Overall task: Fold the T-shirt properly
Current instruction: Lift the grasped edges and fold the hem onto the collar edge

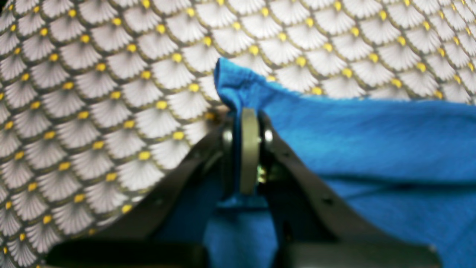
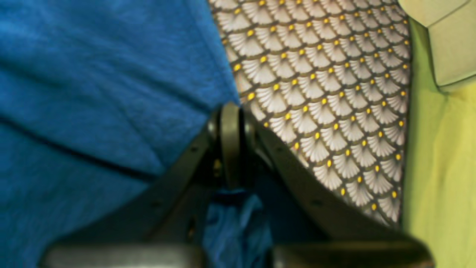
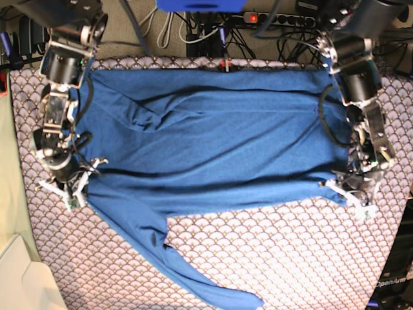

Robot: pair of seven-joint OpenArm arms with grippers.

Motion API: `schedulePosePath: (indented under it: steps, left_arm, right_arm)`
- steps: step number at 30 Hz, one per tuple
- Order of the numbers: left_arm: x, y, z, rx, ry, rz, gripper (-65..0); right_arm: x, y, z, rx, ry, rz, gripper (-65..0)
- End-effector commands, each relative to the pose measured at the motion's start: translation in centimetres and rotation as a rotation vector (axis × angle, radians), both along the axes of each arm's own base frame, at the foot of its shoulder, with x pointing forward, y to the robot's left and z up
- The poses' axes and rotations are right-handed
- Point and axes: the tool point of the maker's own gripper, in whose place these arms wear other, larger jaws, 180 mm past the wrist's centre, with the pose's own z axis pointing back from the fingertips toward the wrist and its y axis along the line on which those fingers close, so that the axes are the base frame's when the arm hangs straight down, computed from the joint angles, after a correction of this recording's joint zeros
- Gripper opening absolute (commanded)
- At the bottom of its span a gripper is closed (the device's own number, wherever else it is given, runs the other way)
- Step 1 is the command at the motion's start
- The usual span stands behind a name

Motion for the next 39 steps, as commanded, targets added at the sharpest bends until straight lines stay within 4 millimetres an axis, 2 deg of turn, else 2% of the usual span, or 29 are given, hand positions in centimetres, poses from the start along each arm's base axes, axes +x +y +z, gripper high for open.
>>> schedulePosePath:
  steps: [1, 4, 6, 9, 13, 15, 18, 21, 23, 27, 31, 35, 39]
  left_arm:
    - [0.9, 0.8, 2.5, 0.026, -0.067, 0.003, -64.5]
    - [0.0, 0.4, 3.3, 0.010, -0.088, -0.004, -64.5]
    - [-0.7, 0.1, 3.7, -0.018, -0.098, -0.012, -64.5]
    - [-1.8, 0.0, 4.1, -0.043, -0.084, -0.025, -64.5]
    - [-3.5, -0.8, 4.8, -0.072, -0.087, -0.053, -64.5]
    - [-4.4, -1.1, 5.0, -0.061, -0.084, -0.067, -64.5]
    - [-5.7, -1.4, 5.0, -0.043, -0.063, -0.081, -64.5]
    - [-6.8, -1.7, 4.9, -0.026, -0.049, -0.093, -64.5]
    - [-7.6, -1.3, 5.1, -0.015, -0.049, -0.083, -64.5]
    - [-8.8, 0.9, 5.7, -0.002, -0.065, -0.023, -64.5]
    - [-9.9, 1.3, 5.1, 0.003, -0.045, -0.016, -64.5]
    - [-10.5, 0.1, 4.4, 0.033, -0.017, -0.124, -64.5]
    - [-11.7, 0.2, 3.3, 0.039, 0.057, -0.153, -64.5]
  right_arm:
    - [0.8, -0.6, 2.4, -0.016, -0.067, 0.003, -65.0]
    - [-0.4, -0.3, 3.3, 0.020, -0.089, -0.003, -65.0]
    - [-1.3, -1.4, 4.0, -0.006, -0.087, -0.014, -65.0]
    - [-2.5, -1.6, 4.4, -0.029, -0.085, -0.014, -65.0]
    - [-4.2, -0.5, 4.6, -0.031, -0.076, 0.054, -65.0]
    - [-5.2, -1.0, 4.7, -0.044, -0.062, 0.055, -65.0]
    - [-5.6, -1.6, 5.3, -0.065, -0.061, 0.034, -65.0]
    - [-6.7, -2.5, 4.7, -0.077, -0.032, 0.013, -65.0]
    - [-7.0, -3.0, 5.0, -0.085, -0.038, 0.002, -65.0]
    - [-8.3, -3.1, 5.5, -0.073, -0.049, 0.002, -65.0]
    - [-9.4, -3.0, 5.5, -0.073, -0.042, 0.018, -65.0]
    - [-10.1, -3.2, 5.5, -0.086, -0.034, 0.024, -65.0]
    - [-11.0, -3.5, 4.9, -0.091, -0.012, 0.019, -65.0]
